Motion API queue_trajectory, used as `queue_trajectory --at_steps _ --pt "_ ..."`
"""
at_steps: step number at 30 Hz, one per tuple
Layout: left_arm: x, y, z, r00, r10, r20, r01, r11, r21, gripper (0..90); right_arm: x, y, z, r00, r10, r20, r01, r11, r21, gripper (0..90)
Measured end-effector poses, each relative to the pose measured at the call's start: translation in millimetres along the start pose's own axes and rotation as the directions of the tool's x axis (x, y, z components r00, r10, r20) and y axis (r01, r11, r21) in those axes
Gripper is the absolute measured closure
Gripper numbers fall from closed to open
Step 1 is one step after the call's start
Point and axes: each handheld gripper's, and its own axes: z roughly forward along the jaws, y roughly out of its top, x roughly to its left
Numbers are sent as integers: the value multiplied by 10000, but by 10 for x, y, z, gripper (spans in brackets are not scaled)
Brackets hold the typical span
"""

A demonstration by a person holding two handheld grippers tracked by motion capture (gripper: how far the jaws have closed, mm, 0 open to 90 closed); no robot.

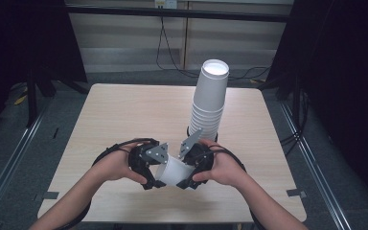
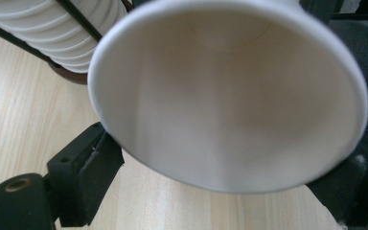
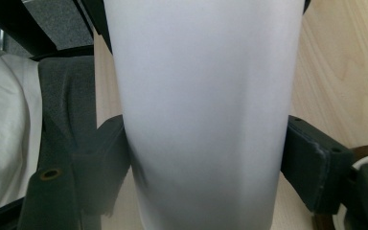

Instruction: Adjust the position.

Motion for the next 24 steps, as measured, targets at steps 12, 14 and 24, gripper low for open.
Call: queue_trajectory --at_steps 12,14,24 --pt "36 -131 -73 9984 -471 311 485 9978 -453 140 -27 -59 -39 10000 18 -73 -20 9996 -273 233" --pt "47 -145 -92 9983 -502 300 518 9973 -527 139 -36 -69 -44 10000 -17 -51 15 9994 -344 233" --pt "82 -202 -137 9970 -681 364 725 9875 -1397 141 -67 -131 -56 9995 324 -42 -326 9962 -806 230"
